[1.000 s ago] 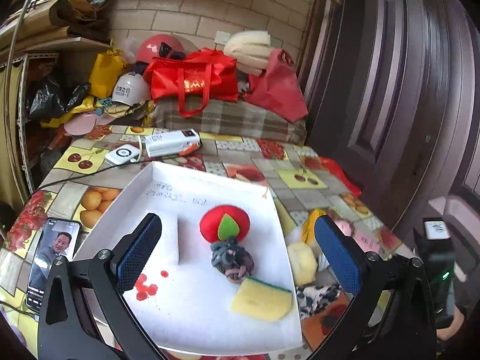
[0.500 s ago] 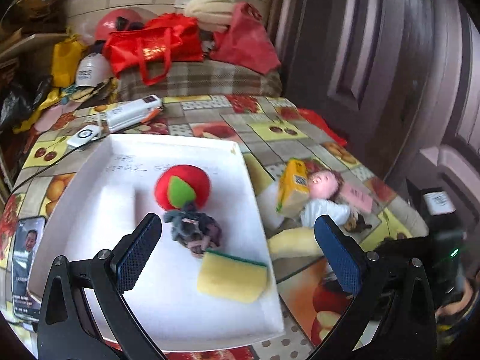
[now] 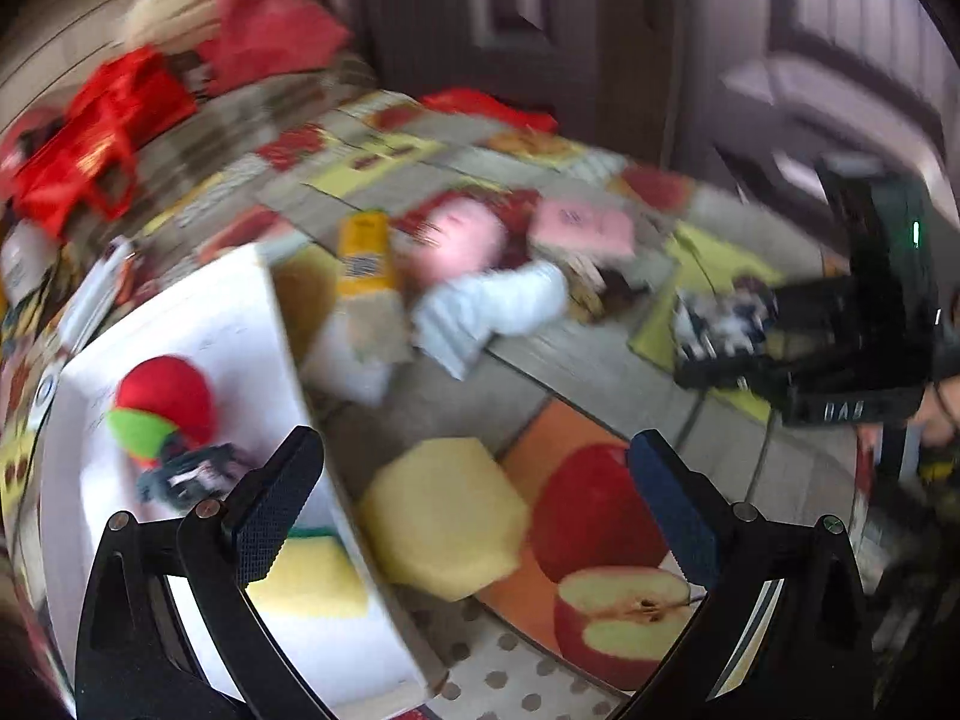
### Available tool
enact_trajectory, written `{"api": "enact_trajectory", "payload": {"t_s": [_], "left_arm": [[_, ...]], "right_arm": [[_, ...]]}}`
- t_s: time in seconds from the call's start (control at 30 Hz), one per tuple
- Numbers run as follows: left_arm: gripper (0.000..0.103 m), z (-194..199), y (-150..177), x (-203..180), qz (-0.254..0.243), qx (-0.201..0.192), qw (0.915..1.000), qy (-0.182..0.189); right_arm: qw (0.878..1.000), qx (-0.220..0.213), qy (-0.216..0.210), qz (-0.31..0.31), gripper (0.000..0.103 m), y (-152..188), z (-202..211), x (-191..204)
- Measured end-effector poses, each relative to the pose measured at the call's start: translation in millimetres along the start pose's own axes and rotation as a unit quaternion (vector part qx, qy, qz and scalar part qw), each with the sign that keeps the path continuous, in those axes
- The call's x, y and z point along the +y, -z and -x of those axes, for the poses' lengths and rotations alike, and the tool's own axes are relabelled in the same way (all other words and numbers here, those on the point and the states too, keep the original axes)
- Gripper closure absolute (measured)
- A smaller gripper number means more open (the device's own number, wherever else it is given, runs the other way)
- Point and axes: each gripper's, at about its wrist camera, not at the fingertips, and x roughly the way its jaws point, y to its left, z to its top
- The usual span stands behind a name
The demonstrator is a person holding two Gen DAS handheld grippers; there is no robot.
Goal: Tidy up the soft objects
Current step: 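Lower the left tool to the yellow foam piece while the right tool reaches the cow-print cloth, then grasp the yellow foam hexagon with the left tool while the right tool grasps the cow-print cloth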
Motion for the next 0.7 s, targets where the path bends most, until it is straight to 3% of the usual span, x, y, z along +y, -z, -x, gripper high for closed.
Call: {"api": "enact_trajectory", "payload": {"t_s": [0.17, 0.47, 0.7], "left_arm": [[0.0, -29.0, -5.7, -22.8, -0.056, 0.052, 0.9969, 0.019], [0.0, -69.4, -1.6, -31.3, -0.043, 0.127, 0.991, 0.0], [0.001, -50.6, 6.2, -42.3, 0.006, 0.112, 0.9902, 0.083]], "right_arm": [[0.999, -0.008, -0.028, -0.025, 0.07, 2.9, 2.1, -11.4], [0.998, -0.013, -0.051, -0.043, 0.069, 5.1, 3.8, -14.3], [0.997, -0.016, -0.056, -0.053, 0.069, 5.1, 4.0, -17.1]]}}
